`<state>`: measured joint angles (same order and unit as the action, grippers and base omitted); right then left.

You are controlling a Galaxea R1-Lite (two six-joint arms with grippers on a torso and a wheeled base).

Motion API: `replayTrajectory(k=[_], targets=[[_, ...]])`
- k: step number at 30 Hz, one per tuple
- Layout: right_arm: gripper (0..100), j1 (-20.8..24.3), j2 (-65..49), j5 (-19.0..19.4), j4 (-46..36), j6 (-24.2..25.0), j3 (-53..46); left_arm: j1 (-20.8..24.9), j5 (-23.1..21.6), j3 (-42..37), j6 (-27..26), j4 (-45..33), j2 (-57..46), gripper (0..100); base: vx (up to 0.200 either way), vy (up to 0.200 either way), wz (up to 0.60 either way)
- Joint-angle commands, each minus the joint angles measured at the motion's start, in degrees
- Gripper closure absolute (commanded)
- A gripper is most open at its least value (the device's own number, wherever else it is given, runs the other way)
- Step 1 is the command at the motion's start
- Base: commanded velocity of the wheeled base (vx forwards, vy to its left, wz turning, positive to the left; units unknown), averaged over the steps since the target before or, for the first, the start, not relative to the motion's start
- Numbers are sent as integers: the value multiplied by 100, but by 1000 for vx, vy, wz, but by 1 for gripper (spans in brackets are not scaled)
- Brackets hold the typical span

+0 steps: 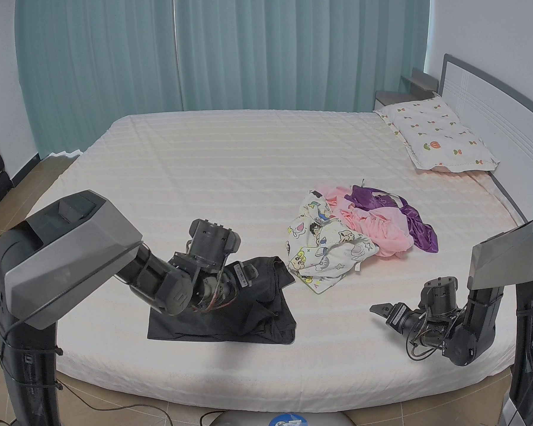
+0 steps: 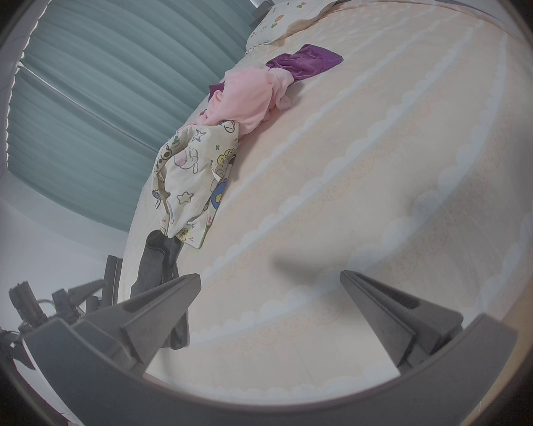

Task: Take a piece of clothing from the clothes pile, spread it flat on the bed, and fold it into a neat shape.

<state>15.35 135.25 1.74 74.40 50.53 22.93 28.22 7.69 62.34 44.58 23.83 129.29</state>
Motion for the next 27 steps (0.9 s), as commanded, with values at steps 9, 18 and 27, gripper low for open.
replayTrajectory(k=[9, 18, 27], targets=[[0, 3, 54, 1, 4, 1, 1, -572, -339, -2112, 112, 1783, -449, 0, 0, 0, 0], [0, 65, 71, 1, 4, 1, 1, -1029, -620, -2165, 402, 1950, -466, 0, 0, 67, 0], [0, 126, 124, -51, 268, 1, -61, -1662, -1200, -2156, 402, 1967, -423, 0, 0, 200, 0]])
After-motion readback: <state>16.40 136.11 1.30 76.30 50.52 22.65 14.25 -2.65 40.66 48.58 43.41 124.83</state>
